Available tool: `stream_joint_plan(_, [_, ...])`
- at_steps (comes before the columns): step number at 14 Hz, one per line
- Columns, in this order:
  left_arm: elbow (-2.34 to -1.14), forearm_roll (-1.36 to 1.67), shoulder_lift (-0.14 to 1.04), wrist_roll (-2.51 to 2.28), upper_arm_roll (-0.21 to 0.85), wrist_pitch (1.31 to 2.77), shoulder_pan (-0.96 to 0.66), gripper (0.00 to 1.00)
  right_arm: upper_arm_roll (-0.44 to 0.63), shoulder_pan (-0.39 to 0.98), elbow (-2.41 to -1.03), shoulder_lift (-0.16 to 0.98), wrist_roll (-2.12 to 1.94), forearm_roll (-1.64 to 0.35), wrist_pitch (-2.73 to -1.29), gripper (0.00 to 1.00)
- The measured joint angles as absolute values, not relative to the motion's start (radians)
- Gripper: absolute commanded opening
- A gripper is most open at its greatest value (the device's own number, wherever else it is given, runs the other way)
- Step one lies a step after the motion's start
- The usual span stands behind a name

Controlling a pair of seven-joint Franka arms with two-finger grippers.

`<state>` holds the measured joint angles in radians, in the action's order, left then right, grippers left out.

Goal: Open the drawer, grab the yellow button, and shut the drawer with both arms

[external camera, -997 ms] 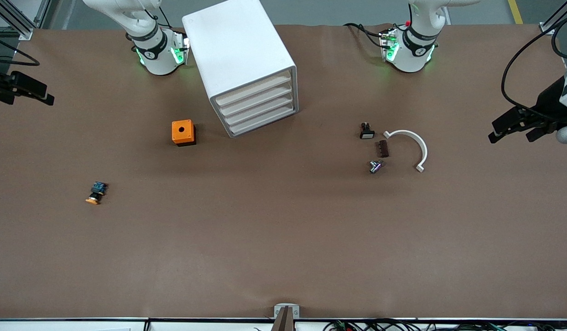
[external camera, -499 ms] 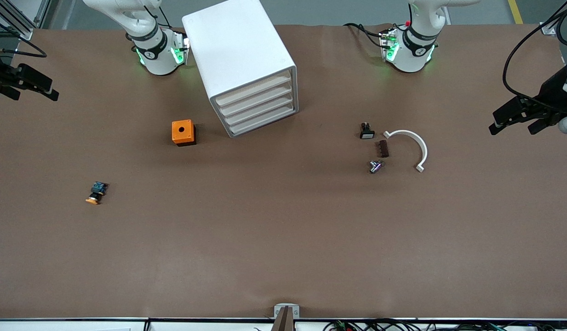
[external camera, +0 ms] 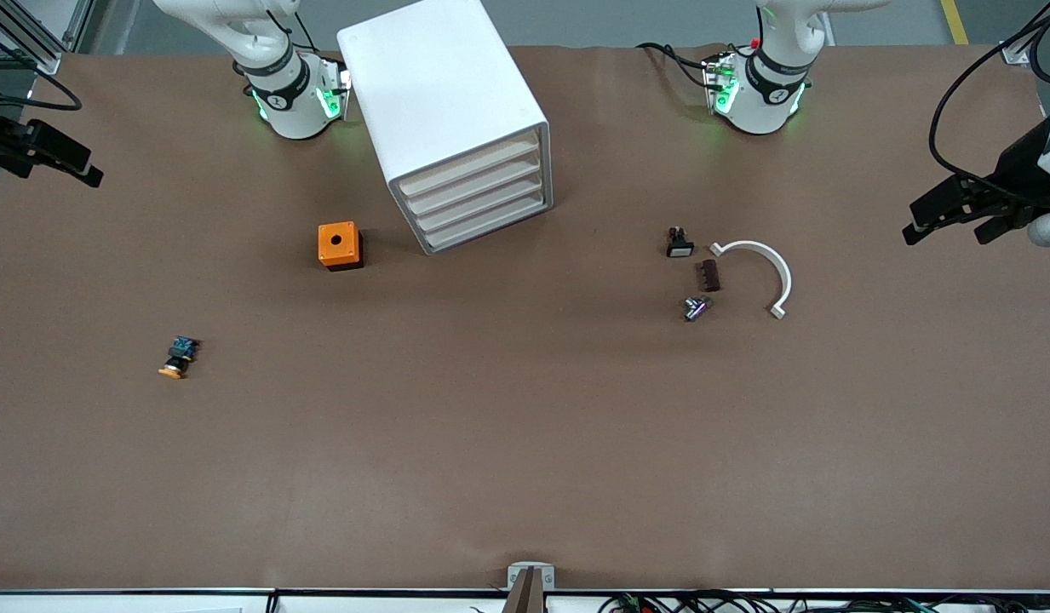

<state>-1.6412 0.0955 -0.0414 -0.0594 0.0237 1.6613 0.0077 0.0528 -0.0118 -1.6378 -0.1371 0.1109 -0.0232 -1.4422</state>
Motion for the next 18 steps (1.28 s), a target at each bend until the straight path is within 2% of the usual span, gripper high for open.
stream_joint_plan(7, [-1.642, 0.063, -0.036, -0.056, 0.024, 1.522, 0.008, 1.0, 0.054, -0.012, -1.638, -0.138, 0.052, -0.009, -1.474, 1.0])
stream_joint_plan(18, [-1.637, 0.055, -0.036, -0.008, 0.023, 1.487, 0.009, 1.0, 0.065, -0.016, -1.641, -0.139, 0.05, -0.02, -1.471, 1.0])
